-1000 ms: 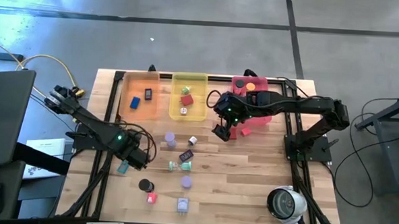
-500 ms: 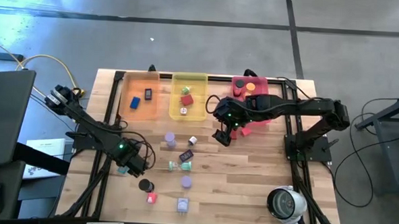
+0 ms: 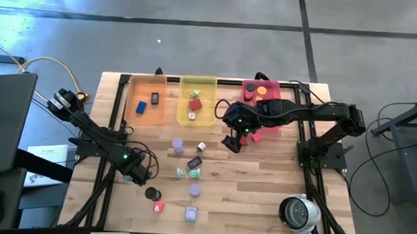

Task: Pick & Place Office items
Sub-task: Put the light blue digital clock into the orange bin

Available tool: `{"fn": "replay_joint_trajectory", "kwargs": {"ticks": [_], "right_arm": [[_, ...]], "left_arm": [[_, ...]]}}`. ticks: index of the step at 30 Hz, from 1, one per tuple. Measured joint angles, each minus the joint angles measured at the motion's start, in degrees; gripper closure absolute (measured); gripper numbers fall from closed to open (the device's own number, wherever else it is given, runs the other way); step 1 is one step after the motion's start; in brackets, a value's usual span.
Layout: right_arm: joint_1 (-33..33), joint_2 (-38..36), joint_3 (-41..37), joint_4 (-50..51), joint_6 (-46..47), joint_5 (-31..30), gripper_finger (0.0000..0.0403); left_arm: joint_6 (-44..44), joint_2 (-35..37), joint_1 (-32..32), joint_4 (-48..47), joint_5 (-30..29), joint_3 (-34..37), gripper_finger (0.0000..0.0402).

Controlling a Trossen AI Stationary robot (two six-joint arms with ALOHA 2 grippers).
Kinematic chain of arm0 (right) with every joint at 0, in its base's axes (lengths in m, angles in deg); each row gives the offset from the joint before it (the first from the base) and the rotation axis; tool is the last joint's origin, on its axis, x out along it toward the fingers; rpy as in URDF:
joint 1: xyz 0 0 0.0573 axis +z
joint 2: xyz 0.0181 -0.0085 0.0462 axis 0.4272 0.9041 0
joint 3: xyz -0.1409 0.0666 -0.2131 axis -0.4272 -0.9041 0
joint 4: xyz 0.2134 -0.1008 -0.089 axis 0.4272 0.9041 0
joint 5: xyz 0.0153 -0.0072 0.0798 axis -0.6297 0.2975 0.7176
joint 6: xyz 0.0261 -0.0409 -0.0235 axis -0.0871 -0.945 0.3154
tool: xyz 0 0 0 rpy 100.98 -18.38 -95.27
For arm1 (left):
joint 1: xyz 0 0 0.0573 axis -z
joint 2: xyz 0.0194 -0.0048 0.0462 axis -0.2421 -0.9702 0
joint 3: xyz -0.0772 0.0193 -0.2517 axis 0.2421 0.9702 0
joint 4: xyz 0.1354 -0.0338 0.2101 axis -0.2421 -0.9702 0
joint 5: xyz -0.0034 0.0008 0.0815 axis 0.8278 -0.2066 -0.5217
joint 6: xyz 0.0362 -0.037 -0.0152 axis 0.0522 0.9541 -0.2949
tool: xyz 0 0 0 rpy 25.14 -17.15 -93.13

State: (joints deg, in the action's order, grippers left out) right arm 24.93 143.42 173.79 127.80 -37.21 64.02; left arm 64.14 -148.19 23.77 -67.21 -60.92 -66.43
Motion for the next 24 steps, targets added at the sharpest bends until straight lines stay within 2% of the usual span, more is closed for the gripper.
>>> {"fn": "replay_joint_trajectory", "kwargs": {"ticks": [11, 14, 24], "right_arm": [[0.0, 0.0, 0.0, -1.3, -0.3, 0.0, 0.0045], [0.0, 0.0, 0.0, -1.4, -0.6, 0.0, 0.0045], [0.0, 0.0, 0.0, -1.4, -0.6, 0.0, 0.0045]], "left_arm": [[-0.6, 0.1, -0.1, 4.6, -0.6, 2.6, 0.0094], [-1.2, 0.1, -0.1, 5.1, -1.3, 2.6, 0.0121], [-4.1, 0.0, -0.1, 7.3, -2.4, 2.7, 0.0246]]}}
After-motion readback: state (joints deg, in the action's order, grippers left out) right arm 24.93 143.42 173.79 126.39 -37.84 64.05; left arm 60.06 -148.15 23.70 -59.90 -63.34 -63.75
